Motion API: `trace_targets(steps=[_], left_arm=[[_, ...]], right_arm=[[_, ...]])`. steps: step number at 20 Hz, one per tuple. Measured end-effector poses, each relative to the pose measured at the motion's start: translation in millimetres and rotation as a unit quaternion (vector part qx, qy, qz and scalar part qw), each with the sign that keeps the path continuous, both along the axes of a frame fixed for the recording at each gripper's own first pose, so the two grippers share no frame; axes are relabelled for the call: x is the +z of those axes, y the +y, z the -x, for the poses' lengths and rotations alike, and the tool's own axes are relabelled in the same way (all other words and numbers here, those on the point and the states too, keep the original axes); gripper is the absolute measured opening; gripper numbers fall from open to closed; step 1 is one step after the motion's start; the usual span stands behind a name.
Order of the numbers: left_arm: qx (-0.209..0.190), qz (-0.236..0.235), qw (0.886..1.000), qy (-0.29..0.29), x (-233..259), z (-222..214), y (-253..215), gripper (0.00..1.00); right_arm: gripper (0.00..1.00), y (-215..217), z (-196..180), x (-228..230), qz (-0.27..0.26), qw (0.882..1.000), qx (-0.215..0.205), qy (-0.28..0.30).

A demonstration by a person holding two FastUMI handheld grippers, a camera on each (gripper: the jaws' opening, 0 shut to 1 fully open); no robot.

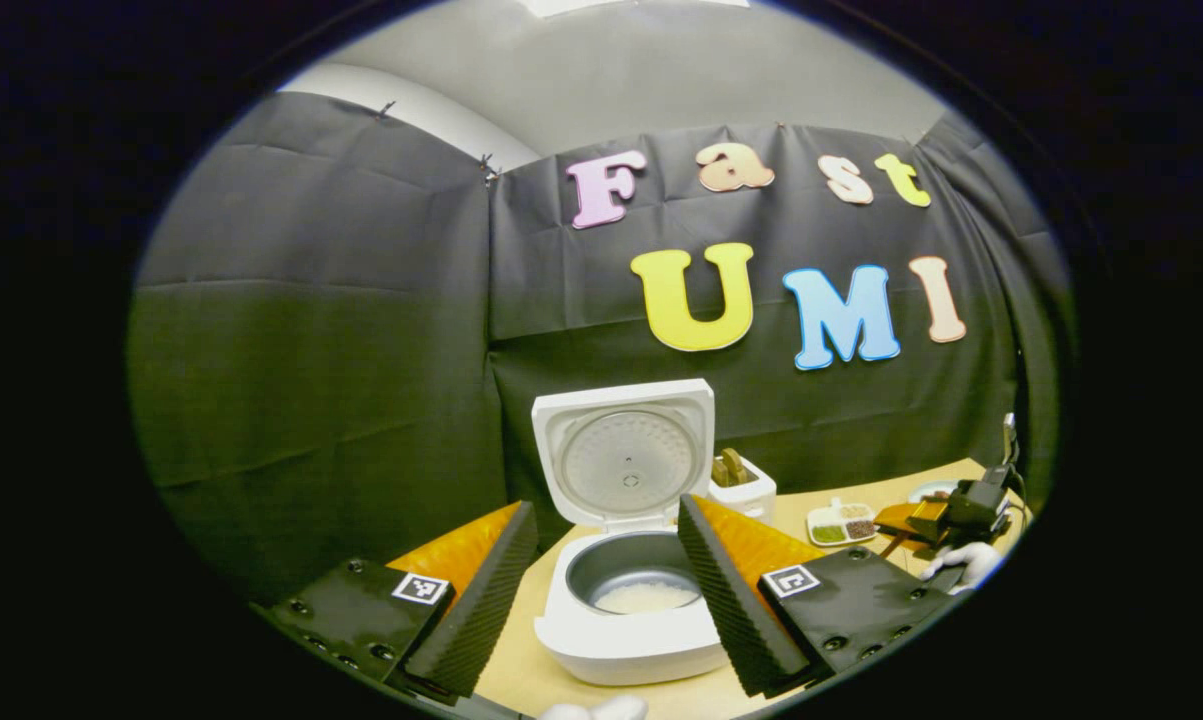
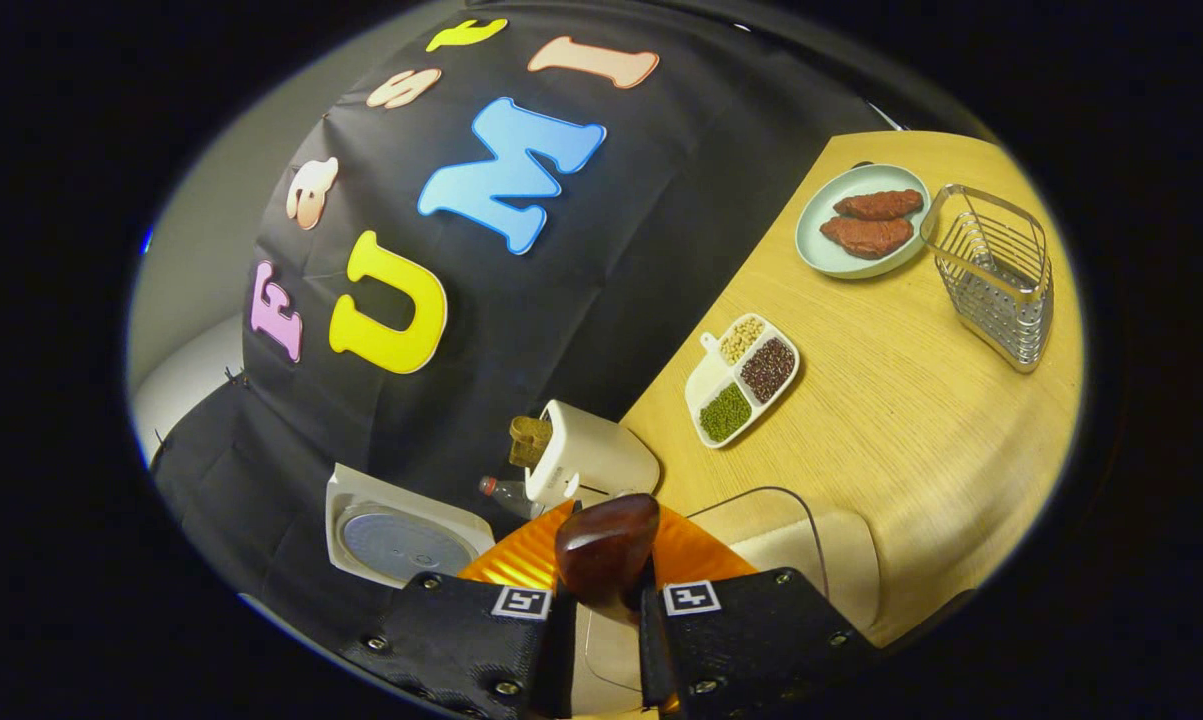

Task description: Close the left gripper, press the button to open the rice cooker; take a wooden spoon from the chopstick holder with the right hand, scoop a spoonful of rice and pour it into the rice cooker, then put the wooden spoon back into the chopstick holder.

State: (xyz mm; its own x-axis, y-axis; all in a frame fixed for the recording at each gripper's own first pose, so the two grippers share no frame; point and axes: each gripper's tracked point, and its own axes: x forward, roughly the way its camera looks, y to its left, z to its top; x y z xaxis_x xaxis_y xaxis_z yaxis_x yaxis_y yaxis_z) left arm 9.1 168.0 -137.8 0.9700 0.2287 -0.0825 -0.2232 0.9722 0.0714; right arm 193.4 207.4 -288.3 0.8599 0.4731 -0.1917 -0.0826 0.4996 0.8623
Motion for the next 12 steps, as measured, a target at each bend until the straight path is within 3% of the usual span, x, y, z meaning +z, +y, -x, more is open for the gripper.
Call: trace_targets(steps=[12], left_arm=[[-0.003,-0.003,1.0,-0.006,8.0,3.4,-2.4,1.0]], right_arm=[[0.26,-14.9,0.5,31.8,-0.026,0.999,-0.017,-0.014]])
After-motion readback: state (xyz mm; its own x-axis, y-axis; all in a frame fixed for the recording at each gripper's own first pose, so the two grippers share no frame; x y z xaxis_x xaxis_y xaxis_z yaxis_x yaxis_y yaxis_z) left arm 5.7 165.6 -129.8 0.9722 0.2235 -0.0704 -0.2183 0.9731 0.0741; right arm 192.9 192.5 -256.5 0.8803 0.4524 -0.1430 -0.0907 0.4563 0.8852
